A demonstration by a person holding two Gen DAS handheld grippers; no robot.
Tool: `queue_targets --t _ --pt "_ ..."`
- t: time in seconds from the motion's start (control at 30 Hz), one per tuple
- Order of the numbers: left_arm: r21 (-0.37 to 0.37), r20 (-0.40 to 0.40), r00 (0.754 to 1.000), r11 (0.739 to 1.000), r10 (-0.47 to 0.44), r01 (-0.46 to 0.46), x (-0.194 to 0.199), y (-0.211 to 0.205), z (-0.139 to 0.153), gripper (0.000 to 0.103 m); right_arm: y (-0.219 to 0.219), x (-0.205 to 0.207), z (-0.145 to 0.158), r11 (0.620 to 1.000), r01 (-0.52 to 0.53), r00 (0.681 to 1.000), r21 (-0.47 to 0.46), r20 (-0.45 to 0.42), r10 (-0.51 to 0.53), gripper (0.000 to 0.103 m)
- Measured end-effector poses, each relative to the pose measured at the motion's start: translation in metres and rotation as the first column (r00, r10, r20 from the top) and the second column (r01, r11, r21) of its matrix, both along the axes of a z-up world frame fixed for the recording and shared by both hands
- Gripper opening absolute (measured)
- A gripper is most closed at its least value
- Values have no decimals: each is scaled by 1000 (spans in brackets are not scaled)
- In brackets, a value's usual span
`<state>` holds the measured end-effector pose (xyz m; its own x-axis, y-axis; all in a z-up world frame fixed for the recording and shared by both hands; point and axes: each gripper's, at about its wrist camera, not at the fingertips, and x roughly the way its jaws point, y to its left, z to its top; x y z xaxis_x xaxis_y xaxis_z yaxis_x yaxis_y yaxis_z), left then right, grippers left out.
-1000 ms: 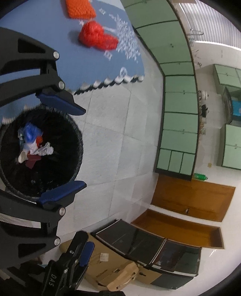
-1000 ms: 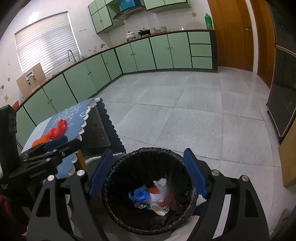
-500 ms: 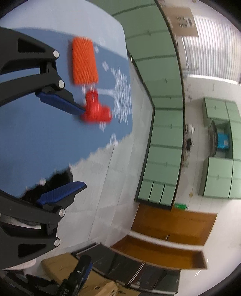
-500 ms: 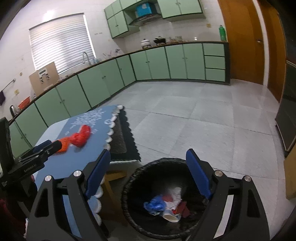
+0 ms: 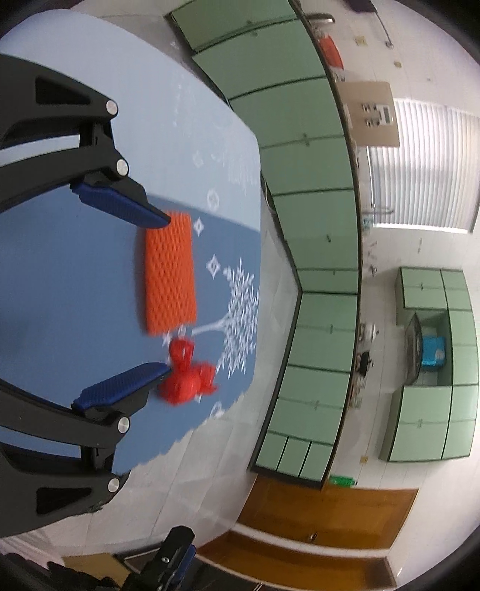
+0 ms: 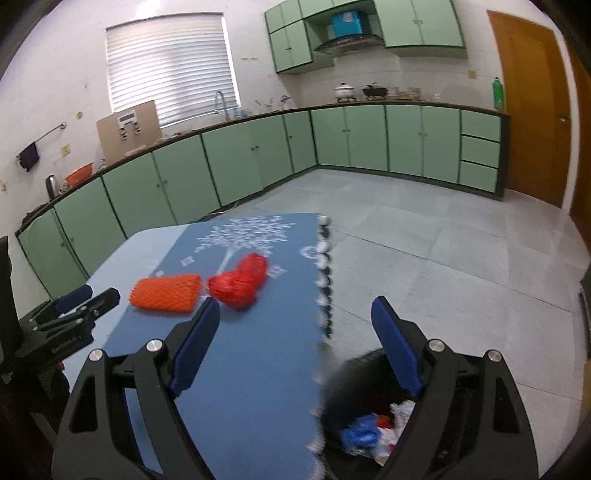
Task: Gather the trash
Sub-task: 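Move both open grippers back over the orange mesh and red bag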
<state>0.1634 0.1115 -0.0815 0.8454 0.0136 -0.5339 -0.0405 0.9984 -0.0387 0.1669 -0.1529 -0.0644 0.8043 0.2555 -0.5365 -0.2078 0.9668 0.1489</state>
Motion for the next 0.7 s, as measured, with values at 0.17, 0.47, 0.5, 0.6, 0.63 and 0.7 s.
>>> queue_targets --t 0.17,0.47,0.5,0.6,0.63,0.7 --pt "3 -10 1000 1000 30 -30 12 19 -9 74 34 24 -10 1000 -20 1000 -7 -4 20 82" --pt "-13 -54 997 998 56 -57 32 38 -28 74 65 64 -36 999 -19 999 -33 -47 17 82" --pt "-13 -60 997 998 57 -57 34 40 -30 74 66 68 -38 999 -17 999 -35 -51 16 82" --pt "-14 -71 996 998 62 -63 39 43 -35 74 73 82 -47 998 -17 998 -53 -67 14 82" --pt "-17 -74 995 998 64 -65 42 45 -37 74 76 87 -50 998 -19 997 -66 -72 15 82" --pt "-21 -78 995 997 67 -69 45 47 -38 74 81 93 -55 997 -26 996 -76 -83 20 81"
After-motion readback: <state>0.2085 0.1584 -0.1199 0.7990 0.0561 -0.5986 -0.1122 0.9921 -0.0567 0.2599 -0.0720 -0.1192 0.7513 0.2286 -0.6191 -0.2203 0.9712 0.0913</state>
